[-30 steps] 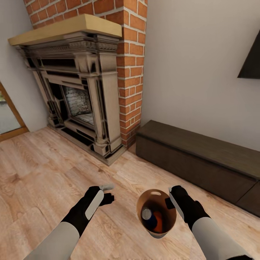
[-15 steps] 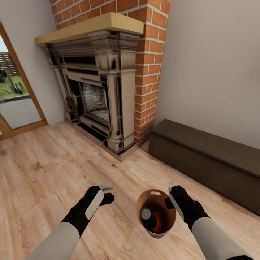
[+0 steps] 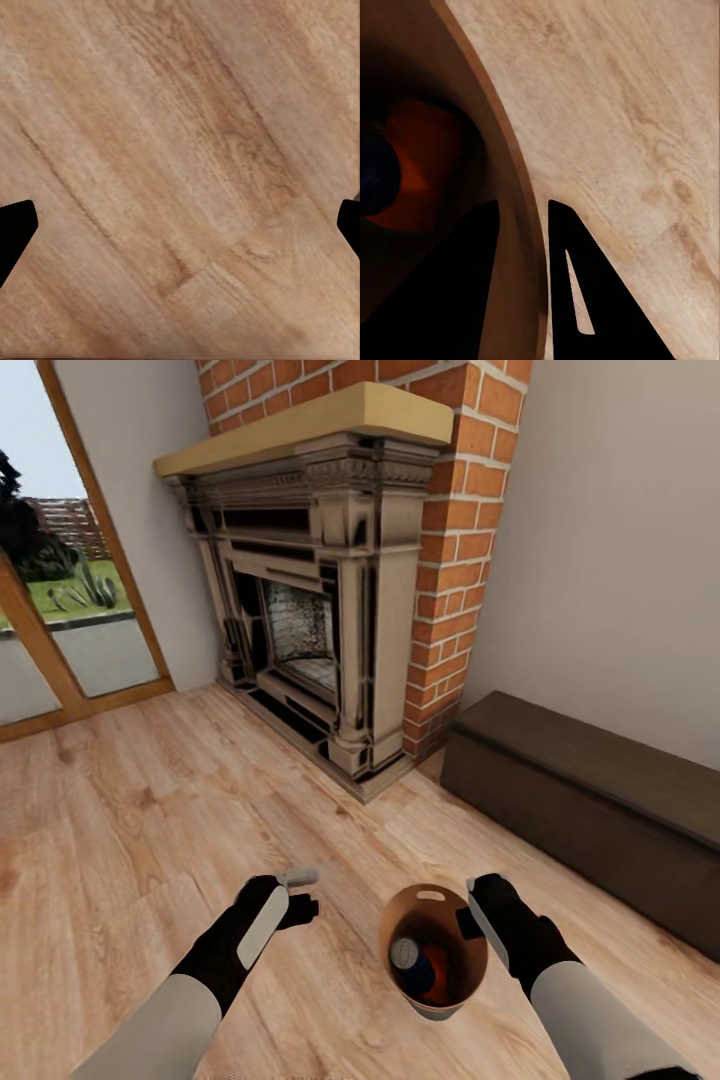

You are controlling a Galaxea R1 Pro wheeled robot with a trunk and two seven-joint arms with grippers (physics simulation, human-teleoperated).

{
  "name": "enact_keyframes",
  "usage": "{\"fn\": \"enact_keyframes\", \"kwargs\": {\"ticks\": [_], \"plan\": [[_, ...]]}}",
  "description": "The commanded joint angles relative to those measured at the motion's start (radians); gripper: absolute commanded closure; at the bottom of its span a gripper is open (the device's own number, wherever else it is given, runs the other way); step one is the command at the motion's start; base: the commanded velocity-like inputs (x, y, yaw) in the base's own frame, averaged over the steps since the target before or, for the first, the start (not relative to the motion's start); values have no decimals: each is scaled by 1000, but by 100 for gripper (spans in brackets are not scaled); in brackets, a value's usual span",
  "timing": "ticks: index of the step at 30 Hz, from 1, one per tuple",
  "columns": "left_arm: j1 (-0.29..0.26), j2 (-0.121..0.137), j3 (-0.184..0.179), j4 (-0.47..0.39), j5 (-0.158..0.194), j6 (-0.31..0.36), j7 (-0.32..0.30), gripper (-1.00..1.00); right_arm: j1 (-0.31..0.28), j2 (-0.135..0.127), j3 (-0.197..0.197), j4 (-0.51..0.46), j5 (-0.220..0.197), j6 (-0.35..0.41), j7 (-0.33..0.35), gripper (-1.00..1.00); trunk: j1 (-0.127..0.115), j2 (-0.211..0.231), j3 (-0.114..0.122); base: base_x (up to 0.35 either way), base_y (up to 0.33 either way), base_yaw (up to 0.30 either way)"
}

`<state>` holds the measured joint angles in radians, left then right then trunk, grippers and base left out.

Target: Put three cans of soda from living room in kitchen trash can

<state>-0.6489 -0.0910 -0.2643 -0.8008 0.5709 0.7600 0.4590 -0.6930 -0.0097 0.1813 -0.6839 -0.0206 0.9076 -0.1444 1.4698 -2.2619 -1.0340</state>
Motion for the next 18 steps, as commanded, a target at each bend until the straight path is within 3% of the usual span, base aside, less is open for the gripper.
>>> {"fn": "enact_keyframes", "kwargs": {"ticks": [1,18], "plan": [[0,-1,0,0,0,0,0,-100,0,0,0,0,-9,-1,3,100,0,0,-1,0,0,228],[0,-2,-1,1,-3,0,5,-100,0,-7,-1,0,-9,-1,2,100,0,0,-18,0,0,228]]}}
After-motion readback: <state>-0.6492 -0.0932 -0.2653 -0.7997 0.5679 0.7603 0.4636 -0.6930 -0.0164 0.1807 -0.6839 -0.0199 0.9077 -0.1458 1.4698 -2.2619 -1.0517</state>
